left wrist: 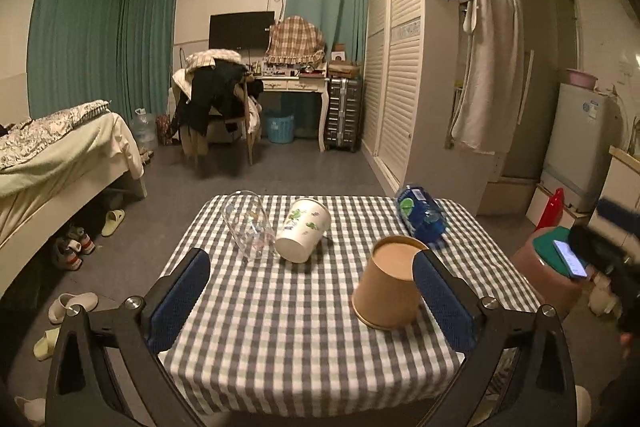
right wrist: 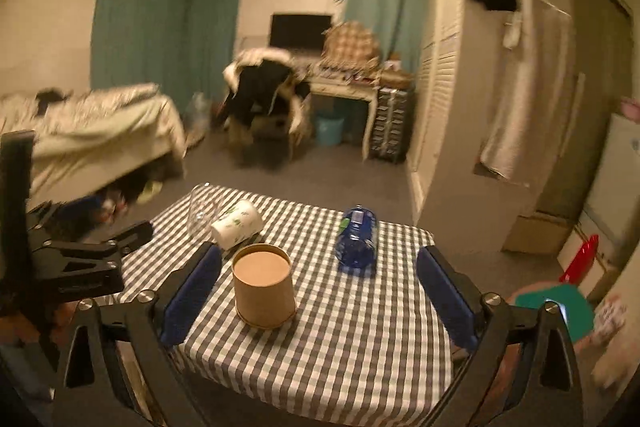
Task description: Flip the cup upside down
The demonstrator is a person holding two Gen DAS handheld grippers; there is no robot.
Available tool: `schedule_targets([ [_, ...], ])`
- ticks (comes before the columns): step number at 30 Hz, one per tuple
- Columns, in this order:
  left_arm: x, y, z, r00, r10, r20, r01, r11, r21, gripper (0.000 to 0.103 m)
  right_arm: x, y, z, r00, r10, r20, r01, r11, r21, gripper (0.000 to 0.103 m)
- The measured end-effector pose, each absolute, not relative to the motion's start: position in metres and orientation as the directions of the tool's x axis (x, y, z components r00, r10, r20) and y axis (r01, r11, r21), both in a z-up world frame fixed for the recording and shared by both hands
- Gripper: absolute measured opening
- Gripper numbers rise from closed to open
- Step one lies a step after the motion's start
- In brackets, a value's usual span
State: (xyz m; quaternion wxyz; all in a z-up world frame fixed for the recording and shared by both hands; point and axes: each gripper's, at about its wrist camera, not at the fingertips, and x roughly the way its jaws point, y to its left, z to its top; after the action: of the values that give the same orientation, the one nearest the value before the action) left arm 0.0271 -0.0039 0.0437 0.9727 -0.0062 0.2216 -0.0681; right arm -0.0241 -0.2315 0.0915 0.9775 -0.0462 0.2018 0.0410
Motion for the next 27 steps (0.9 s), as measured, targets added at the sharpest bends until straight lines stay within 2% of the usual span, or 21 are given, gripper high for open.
schedule_targets([
  [5, 0.009, -0.016, 0.027, 0.894, -0.131, -0.428, 0.134, 0.991, -0.024, 0.103, -0.044, -0.241, 0.051, 0.927, 0.038, -0.373, -0.05, 0.998, -0.022, 0.102],
  [10, 0.002, -0.02, 0.01, 0.888, -0.116, -0.444, 0.125, 0.992, -0.01, 0.103, -0.044, -0.245, 0.025, 0.917, 0.027, -0.397, -0.031, 1.0, -0.003, 0.102],
  [27, 0.004, -0.015, 0.003, 0.884, -0.105, -0.456, 0.113, 0.994, -0.009, 0.103, -0.04, -0.253, 0.014, 0.909, 0.008, -0.418, -0.002, 1.0, 0.013, 0.102],
])
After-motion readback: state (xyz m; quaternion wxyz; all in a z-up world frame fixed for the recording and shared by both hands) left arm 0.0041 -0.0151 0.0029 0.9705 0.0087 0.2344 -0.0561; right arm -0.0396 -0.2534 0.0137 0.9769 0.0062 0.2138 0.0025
